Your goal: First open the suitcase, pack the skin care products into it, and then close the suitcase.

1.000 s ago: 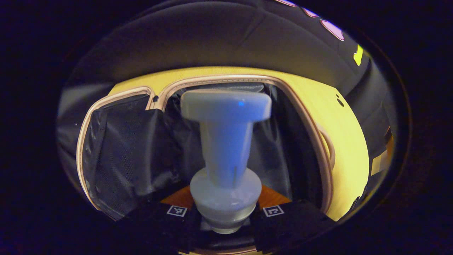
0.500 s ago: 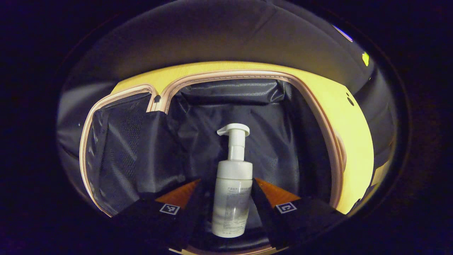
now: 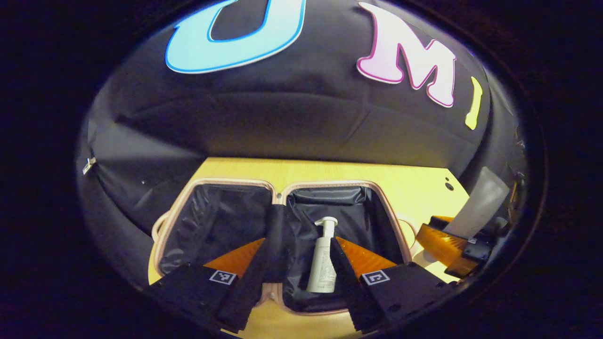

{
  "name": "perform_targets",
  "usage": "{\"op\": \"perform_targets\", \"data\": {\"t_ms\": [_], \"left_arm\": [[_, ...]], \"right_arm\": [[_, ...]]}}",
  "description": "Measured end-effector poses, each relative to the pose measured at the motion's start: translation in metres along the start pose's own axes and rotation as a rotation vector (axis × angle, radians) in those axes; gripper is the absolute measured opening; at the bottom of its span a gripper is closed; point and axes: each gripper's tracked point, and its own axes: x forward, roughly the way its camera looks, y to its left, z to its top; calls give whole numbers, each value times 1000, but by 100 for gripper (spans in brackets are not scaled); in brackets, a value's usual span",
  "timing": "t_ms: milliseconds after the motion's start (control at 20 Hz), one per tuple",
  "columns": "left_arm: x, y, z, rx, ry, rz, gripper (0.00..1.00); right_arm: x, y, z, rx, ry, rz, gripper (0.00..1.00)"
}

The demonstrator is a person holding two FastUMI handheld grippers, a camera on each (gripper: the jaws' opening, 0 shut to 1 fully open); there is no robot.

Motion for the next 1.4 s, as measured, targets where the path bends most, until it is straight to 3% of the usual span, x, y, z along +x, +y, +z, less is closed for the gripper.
{"op": "perform_targets", "data": {"t_ms": [200,450,500,550,800,850,900,950,1000,1100,1150,1200,1250,1300,1400], "left_arm": [[-35,15,-3,-6,-33,-27,82],[-63,41,0,-4,-77,-11,82],[-67,43,-2,-1,-80,-8,82],[-70,44,-4,-7,-80,-12,82],[-72,60,-12,-49,-78,2,82],[-72,66,-13,-59,-79,11,82],[-70,72,-16,-69,-82,22,82],[-71,77,-16,-77,-88,37,82],[-73,84,-16,-83,-98,55,82],[-77,105,-15,-85,-115,102,82],[-77,120,-16,-84,-114,136,82],[-76,135,-19,-83,-113,170,82],[-79,146,-18,-92,-119,204,82],[-79,149,-12,-104,-127,219,82],[-77,162,-8,-127,-125,244,82]], "right_arm": [[37,13,-26,-38,93,-31,37],[71,-6,-69,94,252,-126,37],[75,-6,-79,110,288,-126,44],[80,-7,-85,115,306,-129,36],[92,-8,-91,130,333,-191,37],[91,-5,-88,139,326,-187,44],[91,-5,-89,134,320,-189,45],[91,-3,-84,130,307,-186,39],[89,0,-81,128,303,-180,50],[81,0,-72,99,275,-177,58],[73,2,-64,84,251,-173,57],[69,4,-53,65,214,-172,70],[60,4,-41,45,172,-171,72],[51,6,-27,28,133,-168,88],[35,7,-6,-11,52,-169,92]]}}
